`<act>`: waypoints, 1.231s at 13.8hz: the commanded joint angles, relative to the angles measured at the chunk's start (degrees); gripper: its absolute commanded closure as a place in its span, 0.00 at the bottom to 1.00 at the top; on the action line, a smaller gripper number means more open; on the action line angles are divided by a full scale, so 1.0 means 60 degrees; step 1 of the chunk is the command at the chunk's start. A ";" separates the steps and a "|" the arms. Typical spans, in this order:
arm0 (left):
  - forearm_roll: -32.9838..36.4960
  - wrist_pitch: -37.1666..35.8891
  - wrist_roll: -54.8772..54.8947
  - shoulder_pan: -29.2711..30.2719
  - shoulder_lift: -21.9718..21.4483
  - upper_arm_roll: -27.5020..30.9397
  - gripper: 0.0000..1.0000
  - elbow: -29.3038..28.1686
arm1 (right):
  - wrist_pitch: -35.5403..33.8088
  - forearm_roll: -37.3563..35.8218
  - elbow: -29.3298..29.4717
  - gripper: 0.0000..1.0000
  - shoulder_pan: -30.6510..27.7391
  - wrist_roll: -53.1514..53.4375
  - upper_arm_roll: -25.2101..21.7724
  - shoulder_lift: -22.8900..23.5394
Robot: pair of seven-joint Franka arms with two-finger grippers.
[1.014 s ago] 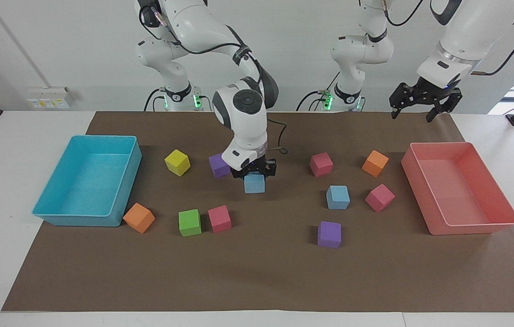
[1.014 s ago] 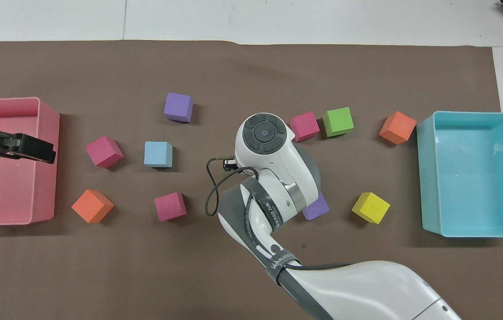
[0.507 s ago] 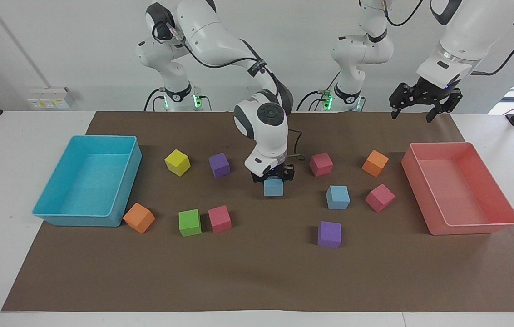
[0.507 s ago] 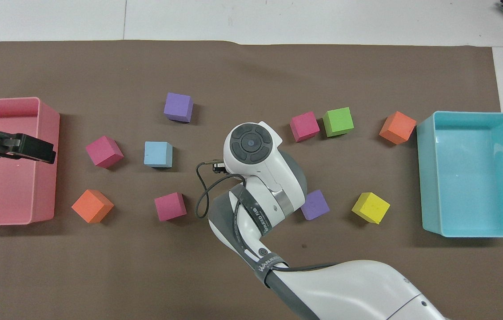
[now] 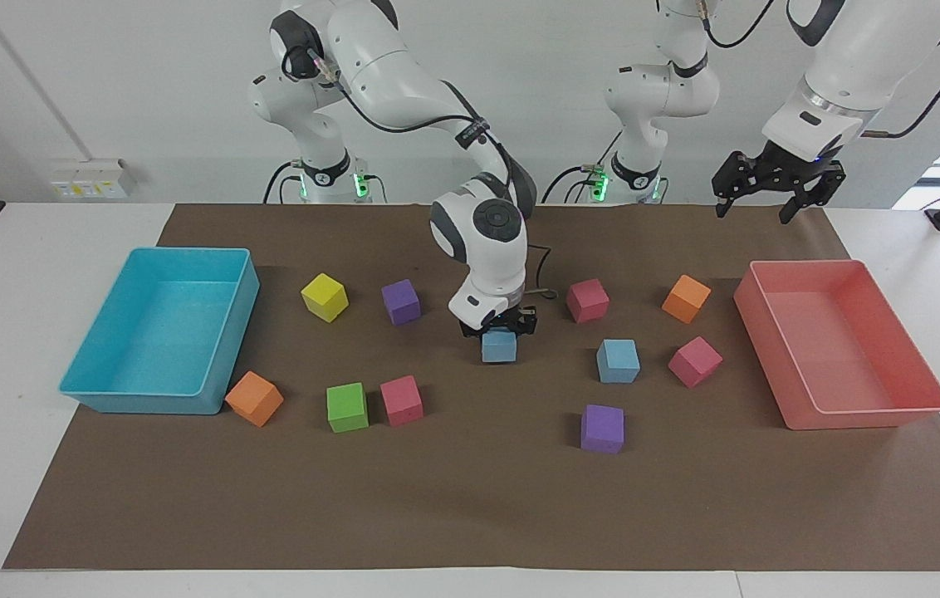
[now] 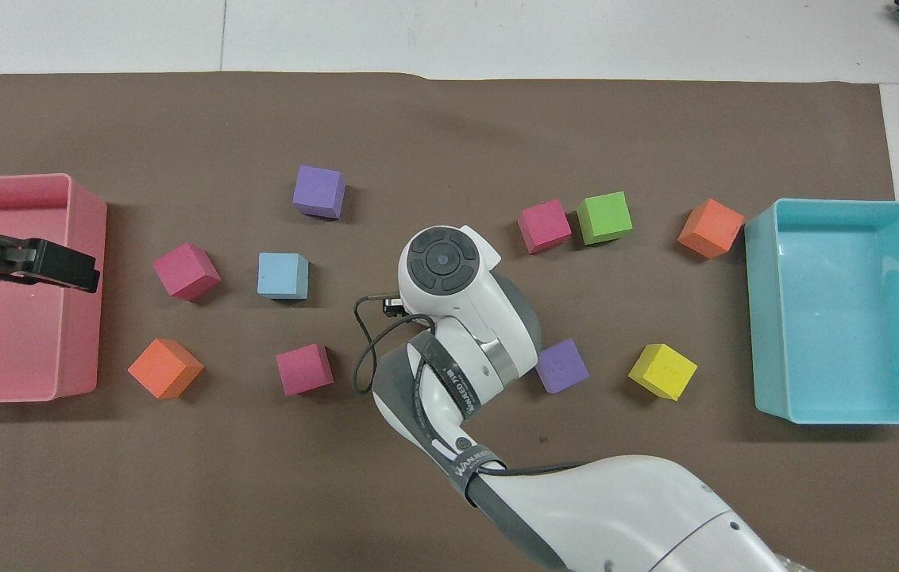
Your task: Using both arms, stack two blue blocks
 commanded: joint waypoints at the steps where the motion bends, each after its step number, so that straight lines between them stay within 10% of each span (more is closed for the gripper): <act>1: -0.0127 0.0081 0.0041 -0.0041 -0.0031 0.0054 0.00 0.0030 | 0.0232 0.0124 -0.0189 1.00 -0.0035 0.0103 0.0039 -0.0037; 7: -0.0127 0.0081 0.0026 -0.0041 -0.0031 0.0054 0.00 0.0030 | 0.0232 0.0110 -0.0233 1.00 -0.0005 0.0118 0.0039 0.0007; 12: -0.0127 0.0081 0.0041 -0.0041 -0.0031 0.0054 0.00 0.0030 | 0.0247 0.0110 -0.0233 0.10 -0.0005 0.0118 0.0039 0.0007; 17: -0.0127 0.0081 0.0041 -0.0041 -0.0031 0.0054 0.00 0.0030 | 0.0232 -0.0051 -0.0204 0.00 0.0009 0.0133 0.0039 -0.0022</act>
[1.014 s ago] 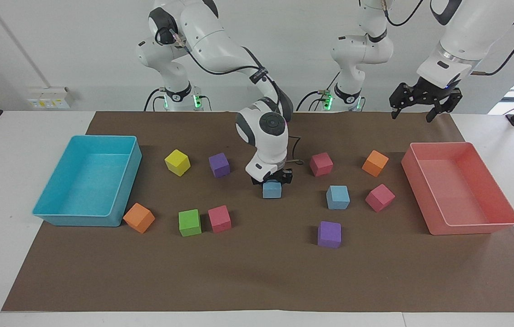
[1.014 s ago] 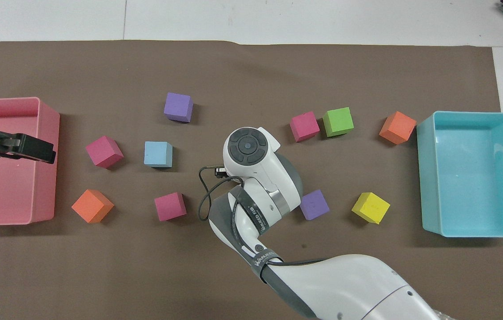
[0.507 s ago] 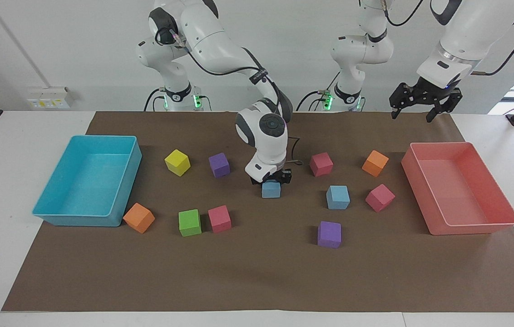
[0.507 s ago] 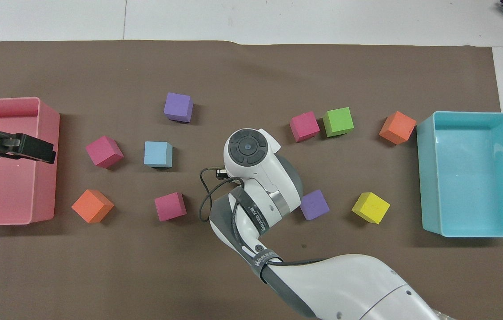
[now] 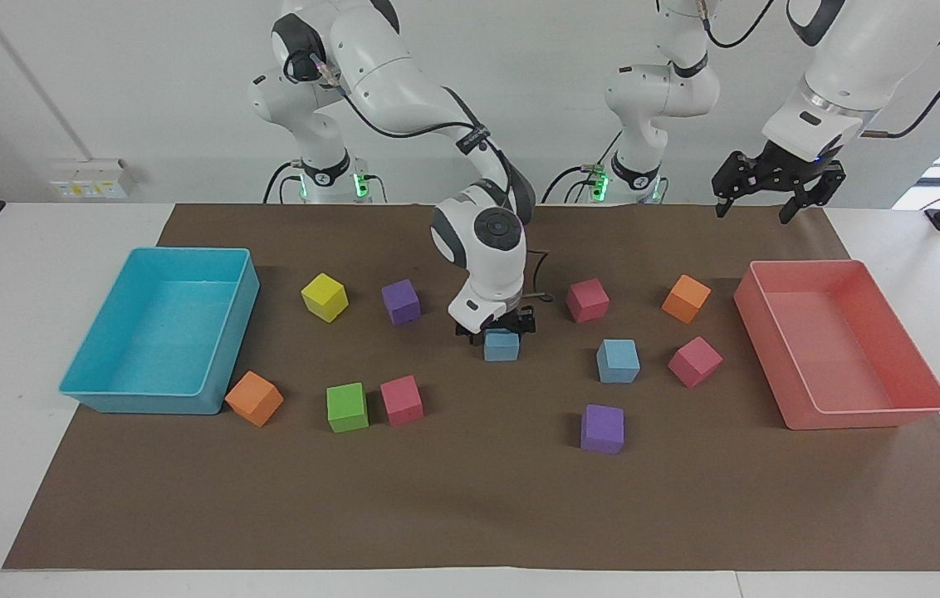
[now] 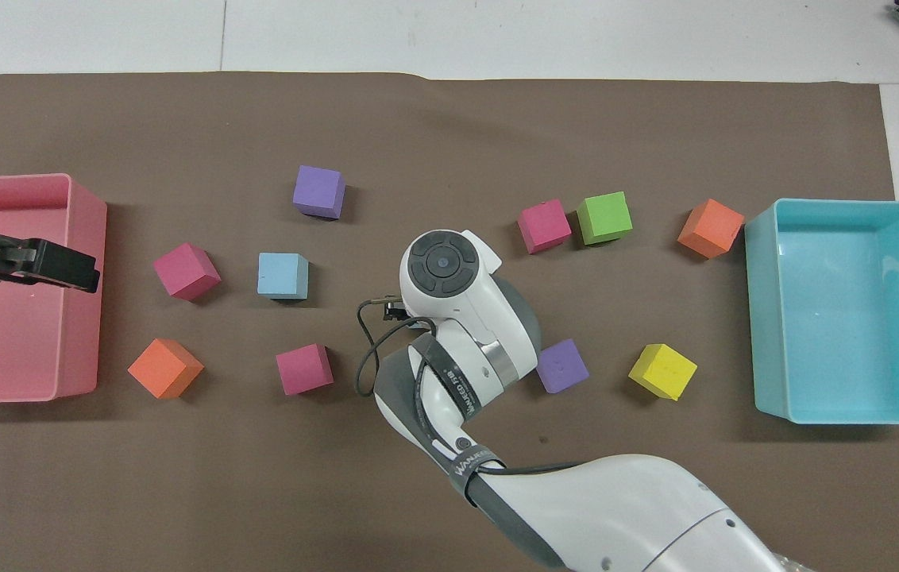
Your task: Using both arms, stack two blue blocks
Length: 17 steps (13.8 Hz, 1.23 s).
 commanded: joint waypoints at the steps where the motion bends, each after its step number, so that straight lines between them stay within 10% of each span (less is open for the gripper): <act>1: -0.0127 0.0081 0.0041 -0.0041 -0.0031 0.0054 0.00 0.0030 | 0.0209 -0.0064 -0.0073 0.00 0.0020 0.0074 0.0039 -0.0096; 17: -0.0112 0.0329 -0.0003 -0.0393 -0.0046 0.0039 0.00 0.0030 | -0.0419 -0.0020 -0.0278 0.00 -0.0710 0.0118 -0.0034 -0.2246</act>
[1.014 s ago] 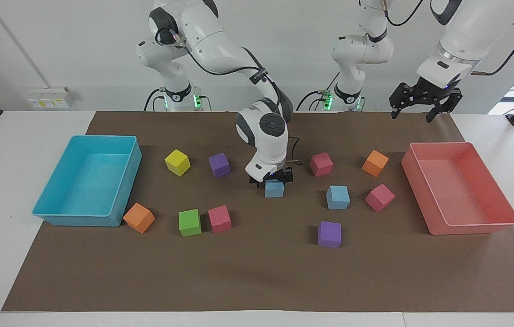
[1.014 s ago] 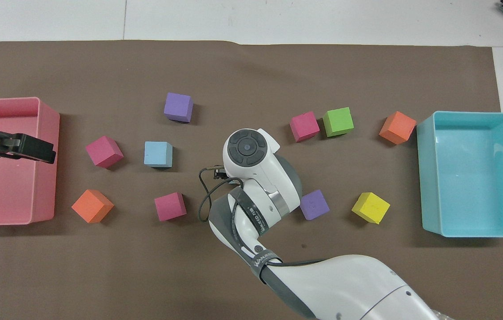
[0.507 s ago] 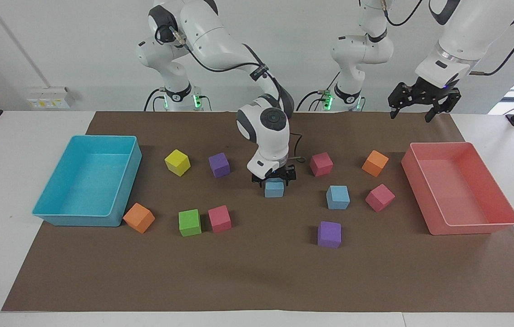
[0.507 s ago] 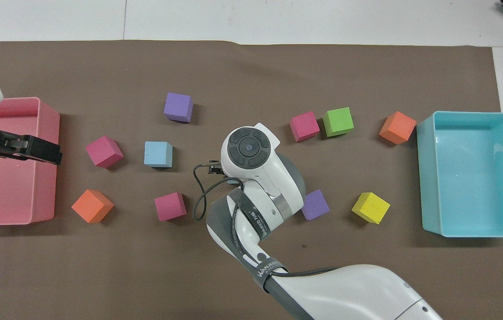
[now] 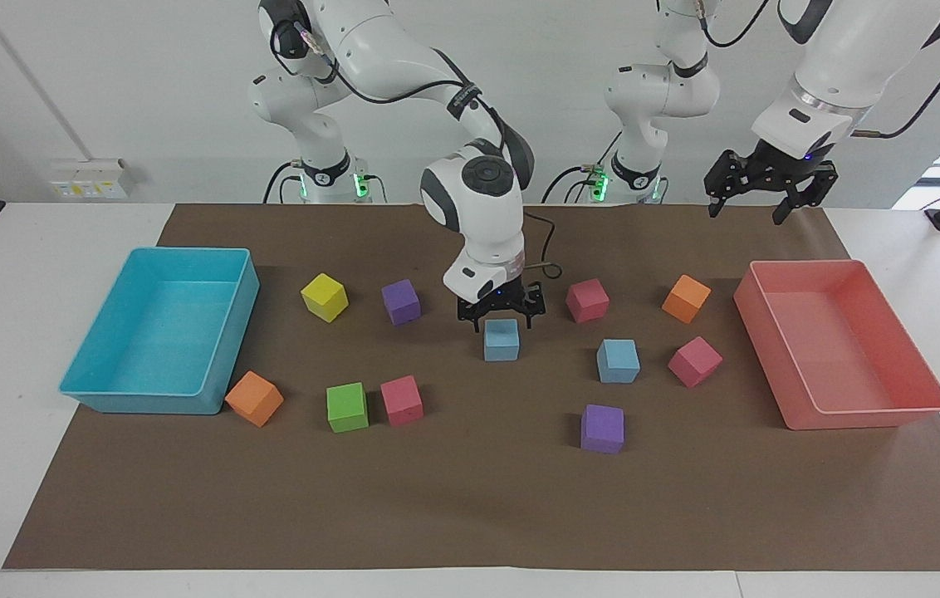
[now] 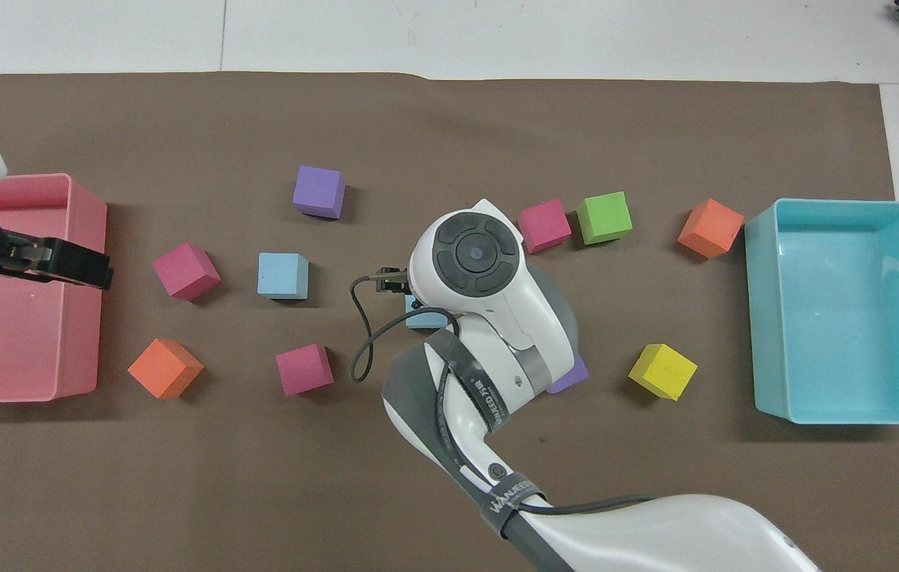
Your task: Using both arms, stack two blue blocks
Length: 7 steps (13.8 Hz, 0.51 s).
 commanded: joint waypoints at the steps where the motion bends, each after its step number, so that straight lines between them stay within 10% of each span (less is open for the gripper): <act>1: -0.0106 0.0210 -0.0134 -0.0194 -0.0049 0.0106 0.00 0.0030 | -0.0750 -0.0014 -0.0359 0.00 -0.0583 0.0042 0.0101 -0.1063; 7: -0.0106 0.0255 -0.0238 -0.0282 -0.0049 0.0077 0.00 0.0015 | -0.1810 0.0205 -0.1497 0.00 -0.1813 -0.0997 0.0130 -0.2427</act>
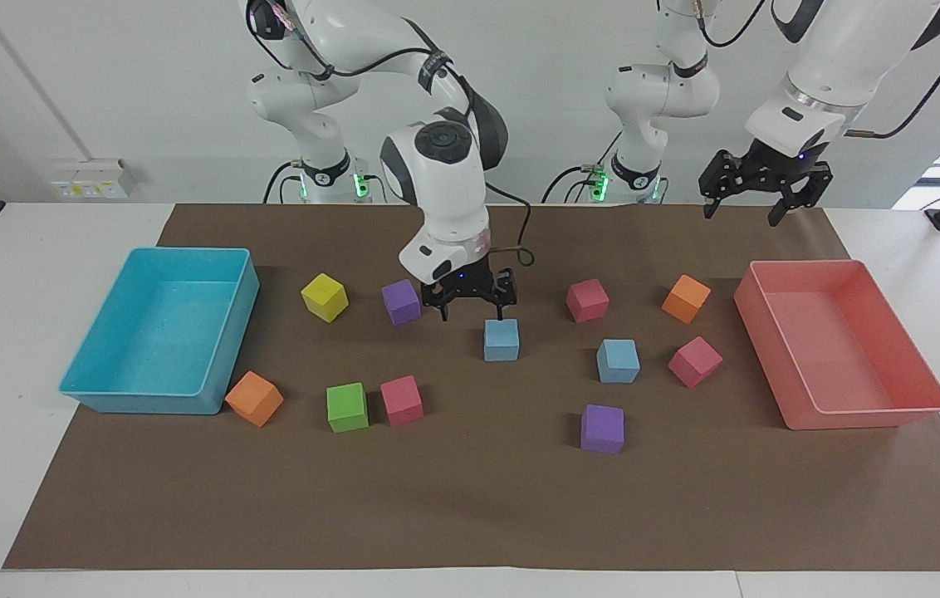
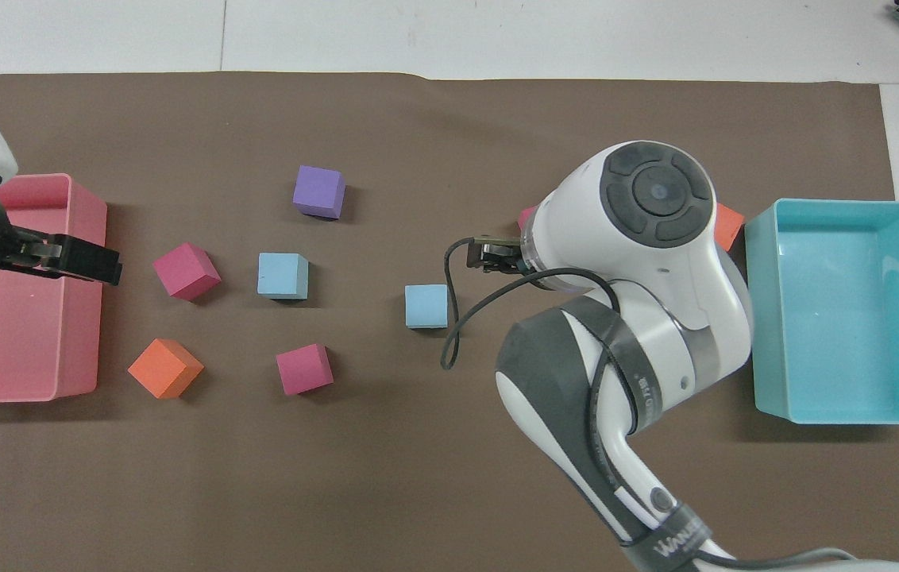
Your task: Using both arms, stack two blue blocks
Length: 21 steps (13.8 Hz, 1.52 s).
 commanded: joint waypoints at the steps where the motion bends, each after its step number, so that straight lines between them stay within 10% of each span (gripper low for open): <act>1: -0.0105 0.0079 -0.0129 -0.0226 -0.0049 0.0110 0.00 0.0015 | 0.0511 0.0645 -0.1281 0.00 -0.0608 -0.0842 0.0130 -0.0562; 12: -0.0105 -0.0068 -0.0114 0.0697 -0.0049 0.0345 0.00 0.0015 | 0.2519 0.6047 -0.2515 0.00 -0.1182 -0.2456 0.0115 0.0592; 17: -0.0046 -0.3389 -0.0158 0.0785 -0.0327 0.0491 0.00 0.0001 | 0.2652 0.8145 -0.2529 0.00 -0.1313 -0.2867 0.0115 0.1091; 21: -0.0105 -0.3217 -0.0158 0.0800 -0.0342 0.0476 0.00 0.0103 | 0.2726 0.8750 -0.2529 0.04 -0.1299 -0.2838 0.0115 0.1341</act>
